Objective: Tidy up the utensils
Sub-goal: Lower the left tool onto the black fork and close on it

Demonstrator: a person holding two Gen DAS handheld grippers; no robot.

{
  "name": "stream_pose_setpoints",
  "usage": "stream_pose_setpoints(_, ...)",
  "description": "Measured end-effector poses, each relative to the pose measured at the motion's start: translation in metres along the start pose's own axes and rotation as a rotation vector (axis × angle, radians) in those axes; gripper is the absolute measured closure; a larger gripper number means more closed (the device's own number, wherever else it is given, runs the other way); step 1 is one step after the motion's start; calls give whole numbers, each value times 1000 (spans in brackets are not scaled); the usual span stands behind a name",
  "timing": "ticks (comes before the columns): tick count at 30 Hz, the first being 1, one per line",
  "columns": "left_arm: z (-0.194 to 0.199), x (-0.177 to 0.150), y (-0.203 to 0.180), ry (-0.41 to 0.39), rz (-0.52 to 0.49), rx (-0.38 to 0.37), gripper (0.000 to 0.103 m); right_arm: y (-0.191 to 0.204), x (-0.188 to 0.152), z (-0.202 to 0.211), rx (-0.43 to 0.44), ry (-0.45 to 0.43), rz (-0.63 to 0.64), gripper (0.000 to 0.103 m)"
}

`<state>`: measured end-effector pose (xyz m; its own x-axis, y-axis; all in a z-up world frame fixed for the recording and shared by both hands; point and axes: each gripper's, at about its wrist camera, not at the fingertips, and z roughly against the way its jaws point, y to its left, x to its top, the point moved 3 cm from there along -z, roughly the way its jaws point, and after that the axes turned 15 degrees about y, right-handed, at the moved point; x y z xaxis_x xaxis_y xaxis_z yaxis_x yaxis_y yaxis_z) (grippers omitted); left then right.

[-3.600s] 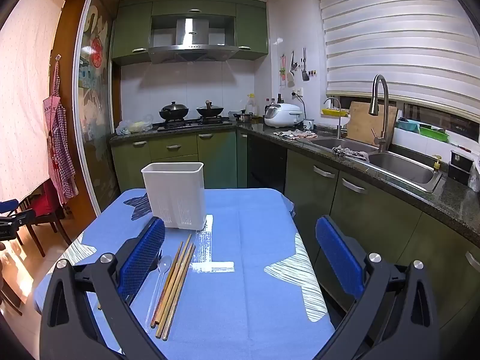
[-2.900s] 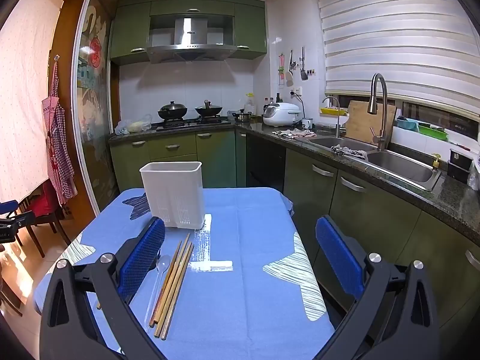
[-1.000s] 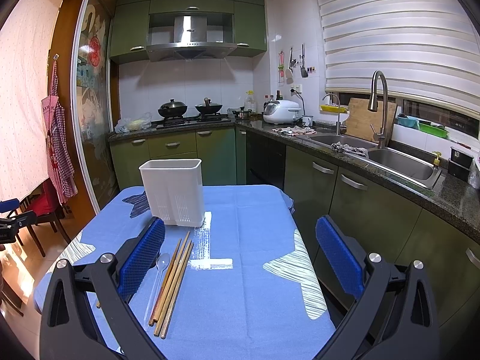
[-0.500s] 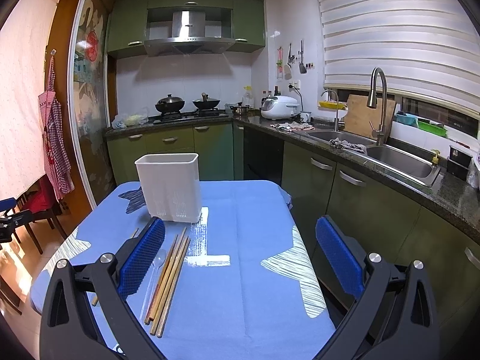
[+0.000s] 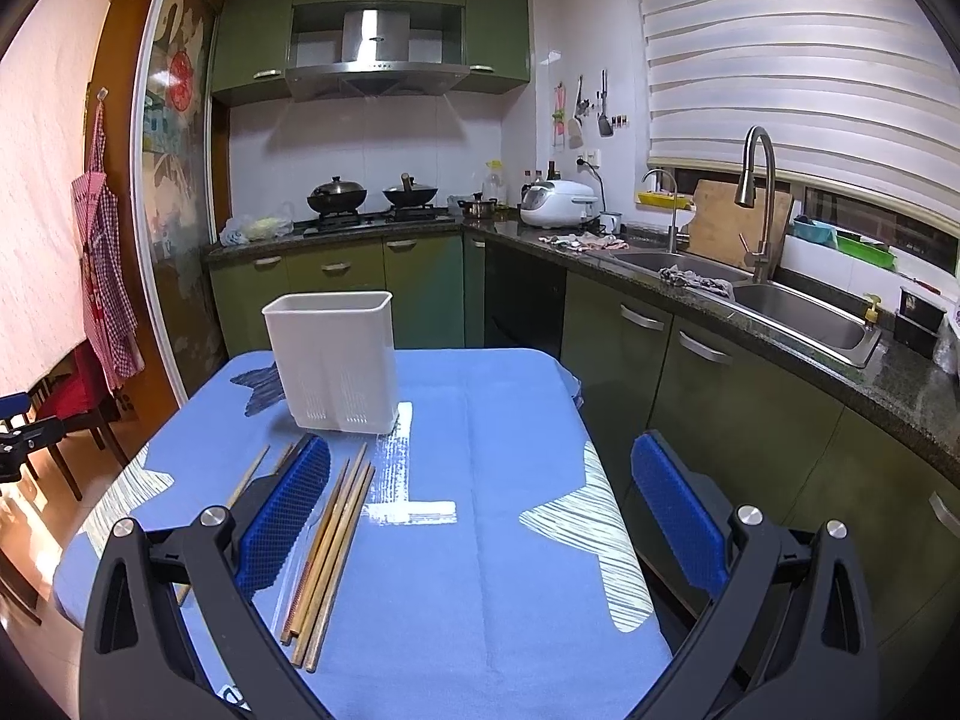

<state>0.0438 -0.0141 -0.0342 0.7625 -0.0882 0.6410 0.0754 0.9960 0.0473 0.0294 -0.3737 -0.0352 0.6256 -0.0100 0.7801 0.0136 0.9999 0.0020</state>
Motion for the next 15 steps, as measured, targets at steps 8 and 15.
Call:
stream_pose_setpoints(8, -29, 13, -21, 78, -47, -31, 6, 3, 11, -33, 17, 80, 44, 4)
stream_pose_setpoints(15, -68, 35, -40, 186, -73, -37, 8, 9, 25, -92, 158, 290, 56, 4)
